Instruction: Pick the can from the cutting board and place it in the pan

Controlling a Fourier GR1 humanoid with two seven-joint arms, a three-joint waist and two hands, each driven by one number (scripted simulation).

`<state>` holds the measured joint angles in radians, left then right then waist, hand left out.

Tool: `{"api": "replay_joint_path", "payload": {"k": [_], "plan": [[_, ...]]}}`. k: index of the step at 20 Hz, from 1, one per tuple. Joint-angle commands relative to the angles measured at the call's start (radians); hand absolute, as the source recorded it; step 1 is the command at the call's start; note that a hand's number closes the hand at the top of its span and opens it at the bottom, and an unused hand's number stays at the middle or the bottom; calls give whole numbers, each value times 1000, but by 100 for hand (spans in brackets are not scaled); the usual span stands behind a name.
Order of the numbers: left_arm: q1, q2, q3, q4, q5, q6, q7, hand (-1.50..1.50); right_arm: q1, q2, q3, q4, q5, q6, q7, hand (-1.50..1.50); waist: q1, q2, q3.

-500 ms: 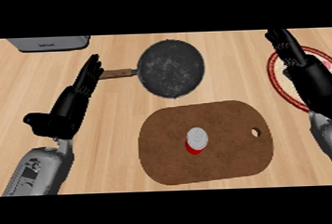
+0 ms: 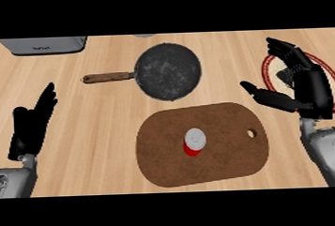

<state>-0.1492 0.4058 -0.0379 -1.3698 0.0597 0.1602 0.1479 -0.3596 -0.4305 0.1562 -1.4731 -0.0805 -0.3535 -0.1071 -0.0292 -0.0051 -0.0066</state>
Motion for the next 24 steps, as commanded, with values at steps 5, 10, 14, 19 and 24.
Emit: {"api": "replay_joint_path", "payload": {"k": [5,10,14,19,24], "plan": [[68,45,48,67,-18,41,91,0,273,390,73,-187,131,-507,-90,-150,-18,-10,5],[40,81,87,95,16,-22,69,0,414,345,344,-330,465,-616,133,-150,3,-4,1],[60,52,61,64,-21,25,70,0,487,253,352,-331,641,-525,355,-150,4,-4,-3],[67,53,59,62,-19,15,67,0,486,146,343,-339,765,-281,606,-150,16,0,-9],[40,43,41,49,-26,13,94,0,384,136,364,-390,870,-29,913,-150,37,2,-8]]}}
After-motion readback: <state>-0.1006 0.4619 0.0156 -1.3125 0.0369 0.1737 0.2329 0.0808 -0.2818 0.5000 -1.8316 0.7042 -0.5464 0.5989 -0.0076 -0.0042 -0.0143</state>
